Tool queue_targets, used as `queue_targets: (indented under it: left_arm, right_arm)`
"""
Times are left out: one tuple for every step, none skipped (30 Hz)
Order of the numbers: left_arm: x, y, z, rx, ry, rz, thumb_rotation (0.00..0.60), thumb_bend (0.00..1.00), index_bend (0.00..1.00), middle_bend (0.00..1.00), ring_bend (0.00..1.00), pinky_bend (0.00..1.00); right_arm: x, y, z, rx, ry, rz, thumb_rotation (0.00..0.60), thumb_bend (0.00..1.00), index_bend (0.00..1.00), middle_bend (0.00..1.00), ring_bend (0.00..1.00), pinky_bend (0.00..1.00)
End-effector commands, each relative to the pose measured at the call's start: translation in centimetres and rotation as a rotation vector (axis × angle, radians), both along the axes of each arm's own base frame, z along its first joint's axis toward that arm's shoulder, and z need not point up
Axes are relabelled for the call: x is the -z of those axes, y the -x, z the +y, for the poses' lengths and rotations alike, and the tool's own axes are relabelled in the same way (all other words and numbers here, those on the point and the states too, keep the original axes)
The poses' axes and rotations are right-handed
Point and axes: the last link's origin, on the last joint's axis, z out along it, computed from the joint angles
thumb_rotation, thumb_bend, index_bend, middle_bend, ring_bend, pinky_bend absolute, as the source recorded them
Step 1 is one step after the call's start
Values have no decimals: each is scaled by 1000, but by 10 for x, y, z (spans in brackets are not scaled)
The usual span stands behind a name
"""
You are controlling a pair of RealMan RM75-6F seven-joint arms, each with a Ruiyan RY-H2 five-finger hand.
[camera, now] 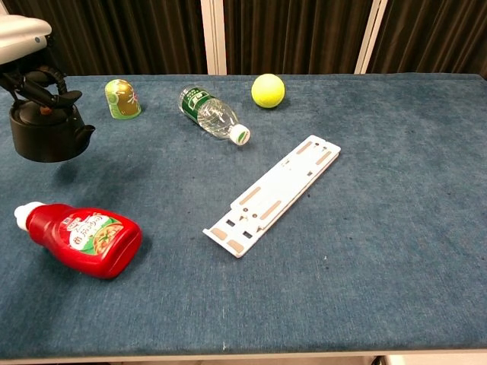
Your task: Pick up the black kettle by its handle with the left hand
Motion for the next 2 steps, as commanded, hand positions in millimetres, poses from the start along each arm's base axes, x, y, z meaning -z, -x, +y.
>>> queue_targets:
  left_arm:
    - [-1,0,0,3,-9,8,529,417,1000,1000,1000,666]
    - [-1,-1,0,2,-9,6,531,416,1000,1000,1000,666]
  right_arm:
    - [0,0,0,0,0,0,600,39,0,0,0,0]
    - [0,0,0,0,-1,0,600,39,0,0,0,0]
